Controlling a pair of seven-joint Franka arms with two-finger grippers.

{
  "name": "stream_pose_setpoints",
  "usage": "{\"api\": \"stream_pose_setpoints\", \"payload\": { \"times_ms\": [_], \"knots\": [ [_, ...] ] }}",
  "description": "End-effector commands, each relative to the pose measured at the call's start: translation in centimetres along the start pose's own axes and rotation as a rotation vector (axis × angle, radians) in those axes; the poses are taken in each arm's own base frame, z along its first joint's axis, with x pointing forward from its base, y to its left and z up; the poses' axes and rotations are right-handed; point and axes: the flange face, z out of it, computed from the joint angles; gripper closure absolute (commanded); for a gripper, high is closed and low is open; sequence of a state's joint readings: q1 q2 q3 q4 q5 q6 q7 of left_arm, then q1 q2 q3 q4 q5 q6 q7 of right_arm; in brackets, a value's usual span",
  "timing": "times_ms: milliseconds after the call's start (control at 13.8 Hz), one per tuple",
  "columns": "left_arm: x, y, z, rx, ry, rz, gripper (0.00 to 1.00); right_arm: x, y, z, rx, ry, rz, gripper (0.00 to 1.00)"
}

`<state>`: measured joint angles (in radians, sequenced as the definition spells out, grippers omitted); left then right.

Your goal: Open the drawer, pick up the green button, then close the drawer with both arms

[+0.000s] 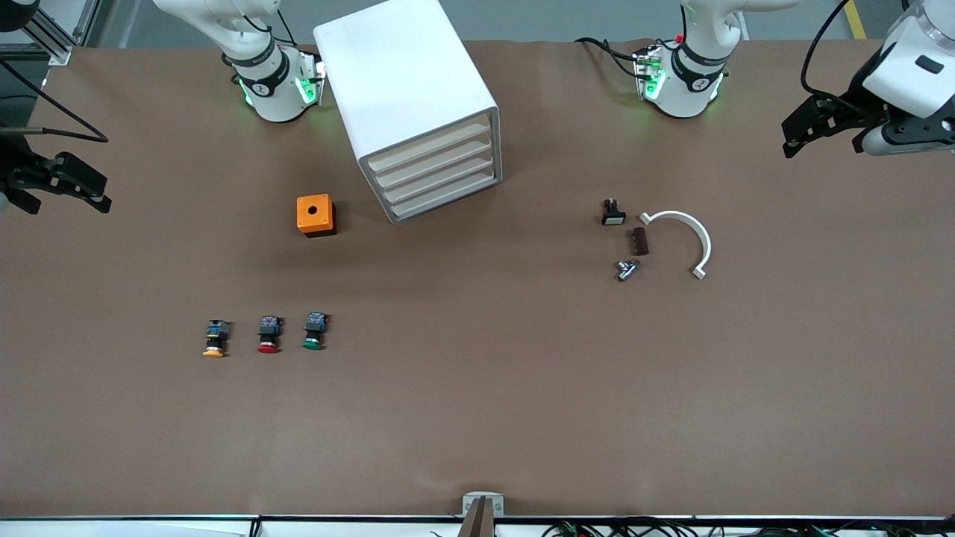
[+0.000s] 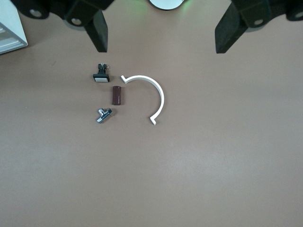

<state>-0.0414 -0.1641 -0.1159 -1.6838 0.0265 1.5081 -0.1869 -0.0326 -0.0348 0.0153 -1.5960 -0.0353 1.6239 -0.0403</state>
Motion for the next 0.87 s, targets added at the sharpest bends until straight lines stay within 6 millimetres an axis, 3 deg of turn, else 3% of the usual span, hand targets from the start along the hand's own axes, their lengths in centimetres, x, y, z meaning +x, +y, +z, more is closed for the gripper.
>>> {"api": "stream_pose_setpoints", "payload": {
  "times_ms": [0, 798],
  "knots": [
    [-0.5, -0.1, -0.3, 0.025, 0.021, 0.014, 0.0, -0.1, -0.1, -0.4, -0.003, -0.001, -0.007, 0.0],
    [0.6, 0.4, -0.5, -0.06, 0.021, -0.003, 0.0, -0.1, 0.2, -0.4, -0.001, -0.003, -0.003, 0.0]
  ]
}}
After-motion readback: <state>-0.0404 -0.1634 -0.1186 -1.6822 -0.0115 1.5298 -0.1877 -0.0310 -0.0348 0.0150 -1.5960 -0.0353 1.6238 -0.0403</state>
